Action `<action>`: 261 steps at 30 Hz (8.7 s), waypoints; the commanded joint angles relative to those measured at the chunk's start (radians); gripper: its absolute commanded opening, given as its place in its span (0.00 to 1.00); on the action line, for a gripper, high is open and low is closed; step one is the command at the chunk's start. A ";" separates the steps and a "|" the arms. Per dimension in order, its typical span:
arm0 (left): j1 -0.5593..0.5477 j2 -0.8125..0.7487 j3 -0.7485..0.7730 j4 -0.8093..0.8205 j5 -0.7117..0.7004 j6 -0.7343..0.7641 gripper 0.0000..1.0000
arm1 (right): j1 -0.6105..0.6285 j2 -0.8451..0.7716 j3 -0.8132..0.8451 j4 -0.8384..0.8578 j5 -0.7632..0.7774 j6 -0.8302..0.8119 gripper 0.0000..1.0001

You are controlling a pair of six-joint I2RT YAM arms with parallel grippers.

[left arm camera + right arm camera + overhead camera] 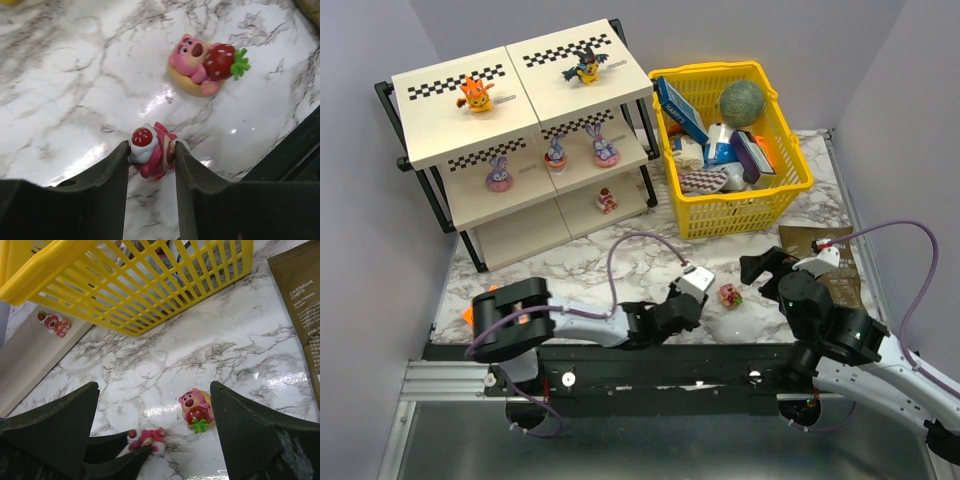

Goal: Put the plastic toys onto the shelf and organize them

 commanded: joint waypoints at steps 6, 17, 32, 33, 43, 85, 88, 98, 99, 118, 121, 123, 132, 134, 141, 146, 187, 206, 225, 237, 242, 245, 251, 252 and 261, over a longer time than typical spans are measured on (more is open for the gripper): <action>0.173 -0.412 -0.273 0.008 0.025 0.224 0.00 | 0.001 -0.005 -0.021 0.025 0.023 -0.021 0.98; 0.463 -0.645 -0.230 -0.124 0.211 0.631 0.00 | 0.002 0.017 -0.033 0.068 0.012 -0.044 0.99; 0.841 -0.418 -0.172 -0.107 0.552 0.959 0.00 | 0.001 0.021 -0.066 0.108 0.001 -0.072 0.99; 0.850 -0.407 -0.184 -0.095 0.553 0.967 0.00 | 0.001 0.021 -0.064 0.108 0.001 -0.076 0.99; 0.940 -0.430 -0.268 -0.007 0.473 1.102 0.00 | 0.002 0.066 -0.067 0.142 -0.011 -0.092 0.99; 1.235 -0.319 -0.178 -0.039 0.871 1.133 0.09 | 0.002 0.074 -0.099 0.198 -0.008 -0.133 0.99; 1.244 -0.312 -0.160 -0.065 0.897 1.133 0.13 | 0.001 0.058 -0.105 0.198 -0.006 -0.136 0.99; 1.257 -0.290 -0.137 -0.108 0.909 1.156 0.18 | 0.001 0.055 -0.107 0.198 0.001 -0.142 0.99; 1.257 -0.287 -0.141 -0.102 0.898 1.157 0.19 | 0.002 0.057 -0.107 0.198 0.001 -0.142 0.99; 1.261 -0.247 -0.097 -0.153 0.897 1.165 0.27 | 0.001 0.055 -0.102 0.198 0.001 -0.147 0.99; 1.263 -0.243 -0.091 -0.159 0.900 1.165 0.30 | 0.001 0.052 -0.102 0.198 0.001 -0.147 0.99; 1.263 -0.238 -0.083 -0.162 0.895 1.162 0.32 | 0.002 0.052 -0.102 0.200 -0.002 -0.150 0.99; 1.266 -0.230 -0.077 -0.157 0.883 1.146 0.37 | 0.001 0.044 -0.104 0.198 -0.003 -0.151 0.99; 1.266 -0.232 -0.077 -0.154 0.880 1.142 0.38 | 0.001 0.049 -0.105 0.198 -0.002 -0.151 0.99; 1.267 -0.229 -0.075 -0.151 0.875 1.136 0.41 | 0.002 0.055 -0.102 0.198 -0.003 -0.150 0.99; 1.267 -0.226 -0.069 -0.156 0.877 1.133 0.44 | 0.002 0.061 -0.102 0.198 -0.005 -0.148 0.99; 1.273 -0.244 -0.081 -0.104 0.868 1.100 0.72 | 0.001 0.083 -0.115 0.208 -0.006 -0.148 0.99; 1.273 -0.401 -0.173 -0.081 0.884 1.018 0.82 | 0.002 0.078 -0.122 0.206 -0.035 -0.145 0.99; 1.244 -0.574 -0.289 -0.124 0.949 0.772 0.83 | 0.001 0.109 -0.122 0.192 -0.066 -0.116 0.99; 1.148 -0.663 -0.148 -0.462 1.000 0.574 0.83 | 0.001 0.136 -0.125 0.195 -0.066 -0.085 0.99; 1.008 -0.782 -0.071 -0.615 0.871 0.522 0.99 | 0.002 0.133 -0.130 0.200 -0.074 -0.085 0.99; 0.991 -0.879 -0.100 -0.569 0.811 0.373 0.99 | 0.002 0.140 -0.132 0.200 -0.075 -0.089 0.99; 0.994 -0.823 0.057 -0.742 0.713 0.188 0.99 | 0.002 0.158 -0.151 0.162 -0.074 -0.023 0.99; 0.993 -0.813 0.064 -0.745 0.720 0.138 0.99 | 0.001 0.164 -0.162 0.153 -0.072 -0.007 0.98; 0.993 -0.907 -0.031 -0.693 0.746 0.016 0.99 | 0.002 0.362 -0.193 0.108 -0.098 0.181 0.91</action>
